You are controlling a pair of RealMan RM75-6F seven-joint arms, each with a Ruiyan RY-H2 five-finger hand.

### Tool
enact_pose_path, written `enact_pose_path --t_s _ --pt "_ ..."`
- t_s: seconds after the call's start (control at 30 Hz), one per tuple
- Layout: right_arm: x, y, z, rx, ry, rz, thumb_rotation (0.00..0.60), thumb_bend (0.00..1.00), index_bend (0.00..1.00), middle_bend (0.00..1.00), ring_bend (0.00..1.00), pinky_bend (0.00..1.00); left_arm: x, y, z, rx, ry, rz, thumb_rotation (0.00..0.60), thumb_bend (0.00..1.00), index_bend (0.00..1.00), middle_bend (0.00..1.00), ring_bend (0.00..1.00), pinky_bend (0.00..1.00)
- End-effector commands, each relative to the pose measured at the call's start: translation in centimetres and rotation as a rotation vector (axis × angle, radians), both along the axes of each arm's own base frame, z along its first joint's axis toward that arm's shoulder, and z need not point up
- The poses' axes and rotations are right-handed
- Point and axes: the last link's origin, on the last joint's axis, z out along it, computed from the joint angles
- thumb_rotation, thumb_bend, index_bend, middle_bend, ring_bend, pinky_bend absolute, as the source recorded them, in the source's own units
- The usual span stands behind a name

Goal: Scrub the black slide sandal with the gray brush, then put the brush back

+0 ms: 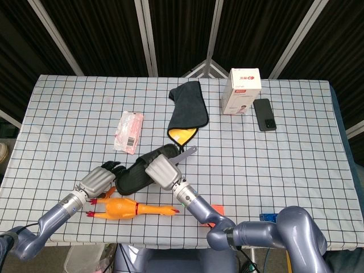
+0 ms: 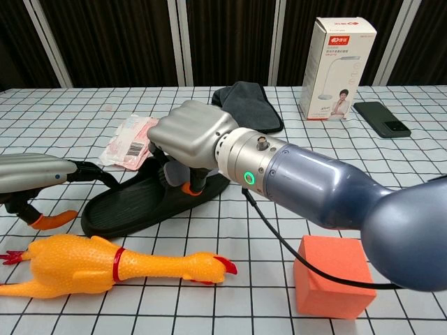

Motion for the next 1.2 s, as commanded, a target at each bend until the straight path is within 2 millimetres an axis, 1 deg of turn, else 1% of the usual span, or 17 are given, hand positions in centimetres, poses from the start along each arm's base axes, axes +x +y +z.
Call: enact_pose_path --t_s 0.03,0.2,0.4,0.7,0.97,1.2 --pt "0.6 0.8 0.1 0.002 -0.011 0.025 0.600 1.00 0.77 0.68 0.48 0.37 0.1 0.0 0.0 0.001 0.000 -0.001 0.600 0.72 0.12 0.11 0.05 0.09" --pt "1.2 2.0 0.1 0.029 -0.023 0.044 0.600 1.00 0.77 0.68 0.48 0.37 0.1 0.1 0.1 0.003 0.002 0.002 0.600 0.72 0.12 0.12 0.05 0.09" --pt "1.4 2.5 0.0 0.043 -0.027 0.049 0.600 1.00 0.77 0.68 0.48 0.37 0.1 0.1 0.0 0.002 0.003 0.003 0.600 0.72 0.12 0.12 0.05 0.09" --pt "1.0 1.5 -0.3 0.039 -0.027 0.003 0.600 1.00 0.77 0.68 0.48 0.37 0.1 0.2 0.4 0.012 0.005 0.004 0.600 0.71 0.12 0.11 0.05 0.09" --pt "-0.3 0.2 -0.5 0.039 -0.017 -0.054 0.600 1.00 0.77 0.68 0.48 0.37 0.0 0.2 0.7 0.017 0.014 0.007 0.600 0.71 0.12 0.12 0.05 0.09" --pt "-0.8 -0.5 0.4 0.015 -0.016 -0.066 0.600 1.00 0.77 0.68 0.48 0.37 0.2 0.0 0.7 0.018 0.012 0.003 0.600 0.70 0.12 0.12 0.05 0.09"
